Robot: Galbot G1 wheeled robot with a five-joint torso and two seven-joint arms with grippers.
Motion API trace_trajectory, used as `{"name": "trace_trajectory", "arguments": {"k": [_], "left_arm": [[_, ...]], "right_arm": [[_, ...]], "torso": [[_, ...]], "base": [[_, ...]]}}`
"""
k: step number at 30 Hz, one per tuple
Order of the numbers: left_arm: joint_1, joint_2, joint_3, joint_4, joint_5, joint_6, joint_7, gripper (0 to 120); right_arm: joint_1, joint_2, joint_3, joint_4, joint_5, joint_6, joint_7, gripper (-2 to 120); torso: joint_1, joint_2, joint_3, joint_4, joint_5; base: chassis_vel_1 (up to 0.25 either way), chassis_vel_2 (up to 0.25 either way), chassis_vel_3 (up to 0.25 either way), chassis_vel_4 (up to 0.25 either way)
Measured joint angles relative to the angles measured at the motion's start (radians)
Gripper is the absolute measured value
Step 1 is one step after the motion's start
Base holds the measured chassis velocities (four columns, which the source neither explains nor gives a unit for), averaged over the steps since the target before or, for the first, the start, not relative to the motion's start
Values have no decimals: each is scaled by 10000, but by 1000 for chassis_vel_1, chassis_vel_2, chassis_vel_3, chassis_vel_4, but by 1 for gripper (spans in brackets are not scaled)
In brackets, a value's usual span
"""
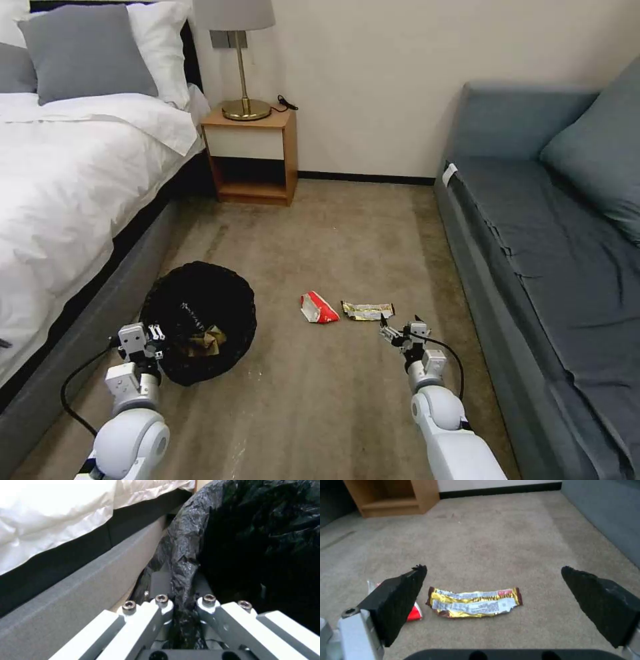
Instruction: Pick up the trash bin, then pick up the garbage on the floor and place it into the trash bin.
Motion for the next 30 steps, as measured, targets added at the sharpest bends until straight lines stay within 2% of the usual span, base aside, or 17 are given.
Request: {"name": "trace_trajectory", "arguments": {"k": [30], "left_arm": [[41, 44, 69, -67, 14, -125, 7, 2]], "right_arm": [[14, 128, -18, -99, -57, 47, -55, 100]], "torso": [[0, 0, 0, 0, 0]], "base": [[-10, 9, 10, -10]]}}
